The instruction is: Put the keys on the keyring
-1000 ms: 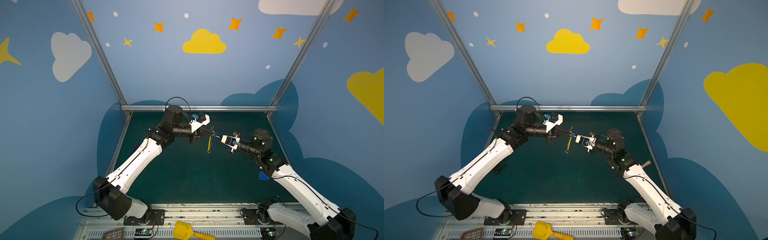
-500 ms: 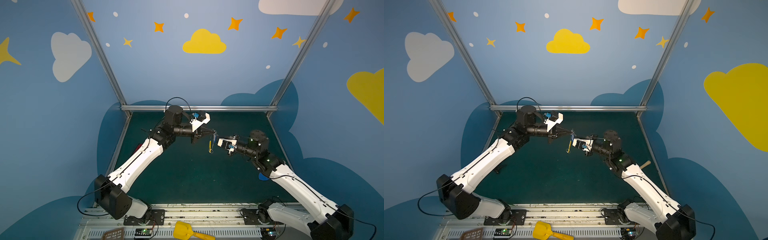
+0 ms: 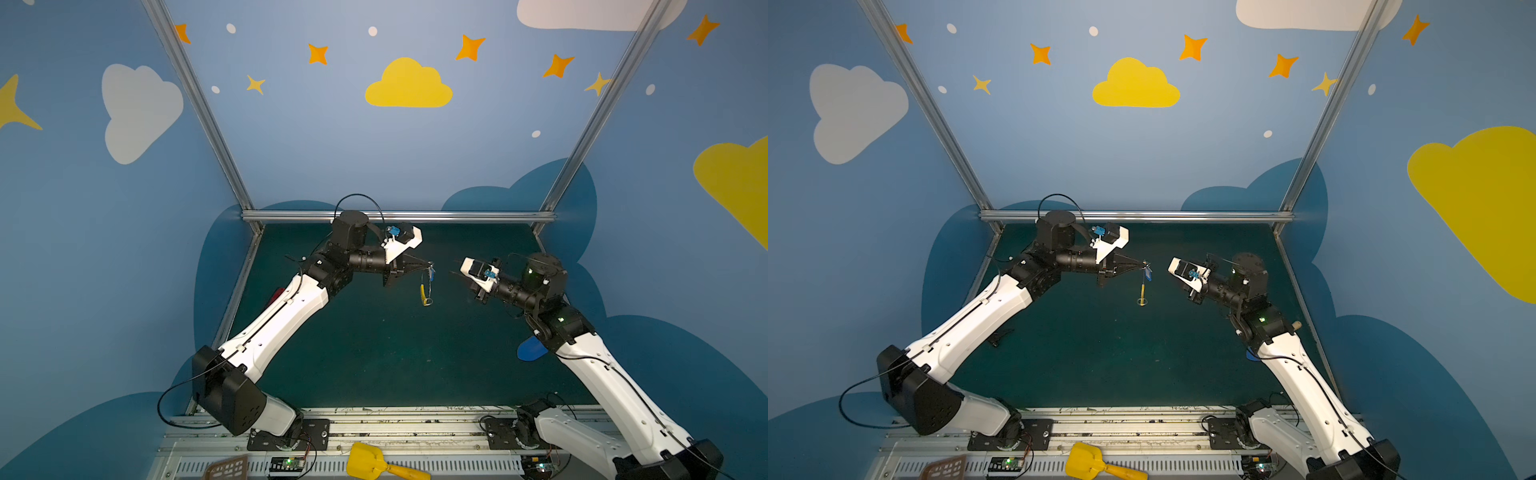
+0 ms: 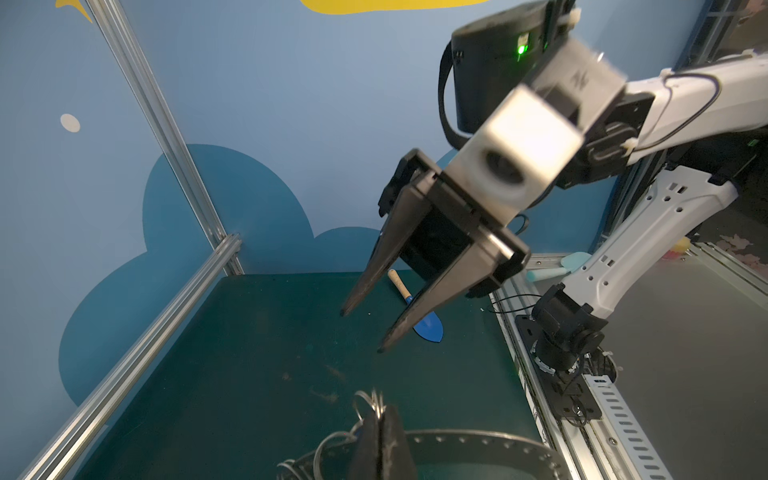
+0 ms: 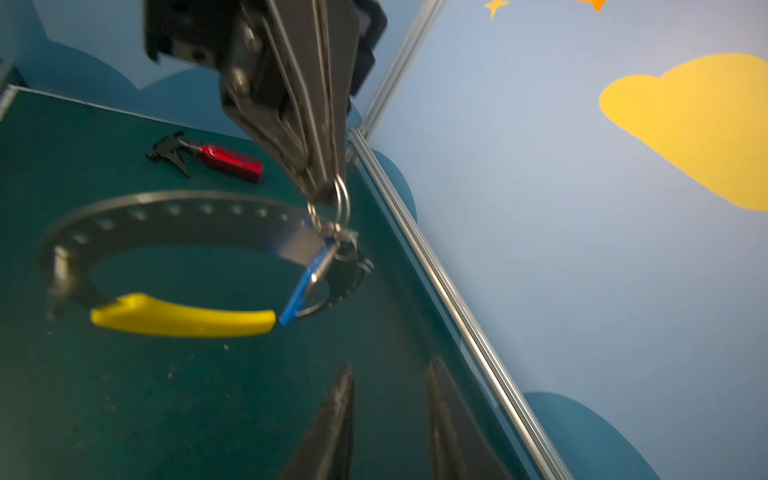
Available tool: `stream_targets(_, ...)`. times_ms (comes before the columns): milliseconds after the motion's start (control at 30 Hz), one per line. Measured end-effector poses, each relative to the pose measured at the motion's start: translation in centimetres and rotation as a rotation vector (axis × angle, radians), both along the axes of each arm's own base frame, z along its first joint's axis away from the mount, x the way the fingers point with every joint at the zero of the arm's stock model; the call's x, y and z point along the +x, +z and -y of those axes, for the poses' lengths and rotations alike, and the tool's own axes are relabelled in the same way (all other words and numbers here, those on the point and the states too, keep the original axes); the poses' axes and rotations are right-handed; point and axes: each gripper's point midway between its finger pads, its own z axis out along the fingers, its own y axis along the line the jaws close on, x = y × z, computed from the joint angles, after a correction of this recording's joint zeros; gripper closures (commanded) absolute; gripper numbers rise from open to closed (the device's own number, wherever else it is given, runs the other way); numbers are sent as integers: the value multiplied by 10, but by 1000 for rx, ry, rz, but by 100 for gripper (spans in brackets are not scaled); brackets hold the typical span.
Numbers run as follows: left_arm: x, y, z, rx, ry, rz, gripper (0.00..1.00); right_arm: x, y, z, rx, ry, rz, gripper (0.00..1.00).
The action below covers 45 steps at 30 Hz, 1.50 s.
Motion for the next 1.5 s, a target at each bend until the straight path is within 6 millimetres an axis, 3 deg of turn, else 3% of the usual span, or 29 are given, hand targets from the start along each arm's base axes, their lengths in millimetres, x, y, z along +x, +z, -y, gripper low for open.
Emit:
stream_targets(200,-4,-3,3,33,-12,16,97,-19,23,-17,51,169,-48,71)
stream_targets(500,-8,-7,2,75,-21,40,97,-18,3,-32,60,271,-215,74)
stream_targets(933,-14,-8,2,113,-35,67,97,-24,0,-39,64,312,-250,76)
stream_targets(1233,-16,-14,1,142,-37,69,96,-24,-3,-43,59,325,-261,86)
stream_targets(1500,-14,-15,1,152,-33,82,97,-25,-4,-45,52,337,-273,87)
